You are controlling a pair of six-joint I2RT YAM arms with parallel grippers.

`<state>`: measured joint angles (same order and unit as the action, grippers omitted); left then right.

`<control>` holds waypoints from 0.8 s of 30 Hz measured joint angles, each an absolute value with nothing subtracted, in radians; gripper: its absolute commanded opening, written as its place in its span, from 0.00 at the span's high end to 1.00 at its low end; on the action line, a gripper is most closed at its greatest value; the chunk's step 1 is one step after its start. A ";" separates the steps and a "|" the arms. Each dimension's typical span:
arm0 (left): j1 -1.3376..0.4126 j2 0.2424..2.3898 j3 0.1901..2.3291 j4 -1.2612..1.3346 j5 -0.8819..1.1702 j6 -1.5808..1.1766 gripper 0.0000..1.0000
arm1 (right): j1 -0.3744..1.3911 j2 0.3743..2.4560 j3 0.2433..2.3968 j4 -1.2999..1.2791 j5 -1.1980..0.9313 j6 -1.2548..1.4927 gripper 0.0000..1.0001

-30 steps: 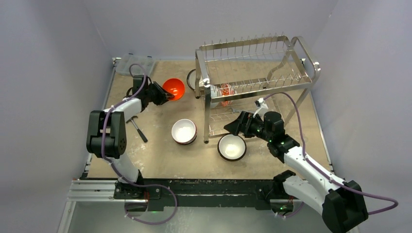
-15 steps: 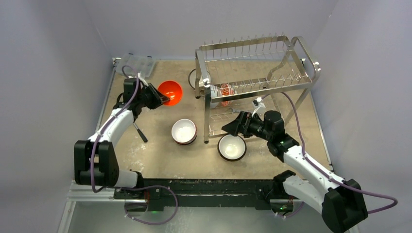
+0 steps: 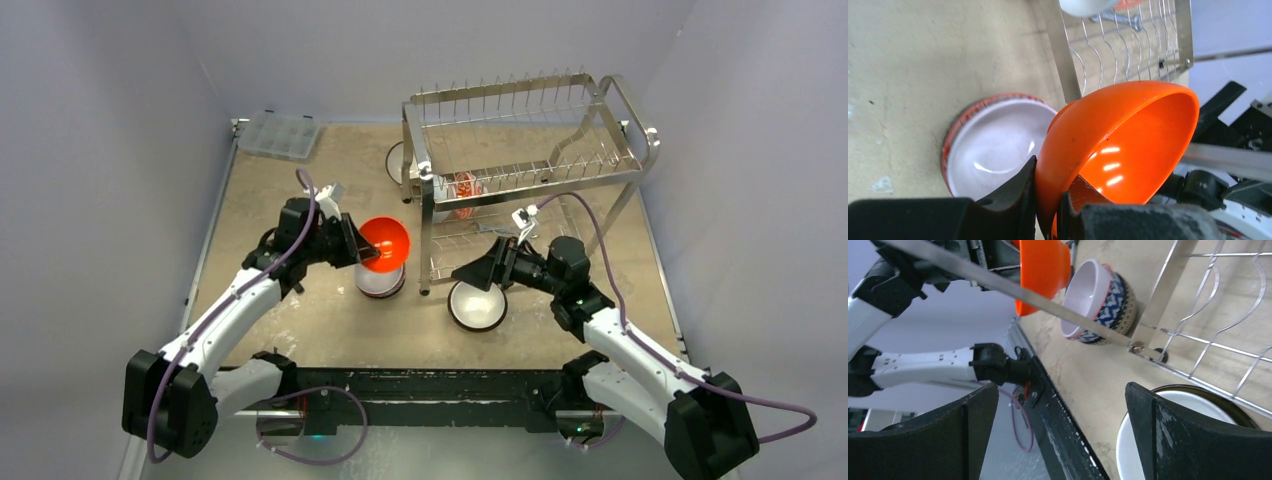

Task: Load the bowls into the dish rack
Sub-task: Pick up the bowl from the center of the board, then place the bowl in the dish rack.

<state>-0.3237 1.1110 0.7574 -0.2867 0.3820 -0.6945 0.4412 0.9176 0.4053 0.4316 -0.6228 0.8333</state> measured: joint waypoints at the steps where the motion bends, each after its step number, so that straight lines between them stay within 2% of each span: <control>1: -0.334 1.090 0.738 -0.285 0.394 -0.695 1.00 | 0.444 0.910 0.393 0.448 -0.634 0.846 0.01; 11: -0.547 1.002 0.591 -0.155 0.471 -0.752 1.00 | 0.549 0.891 0.295 0.661 -0.707 0.986 0.01; 24: -0.776 1.028 0.574 0.065 0.463 -0.802 1.00 | 0.693 0.984 0.253 0.883 -0.681 1.108 0.01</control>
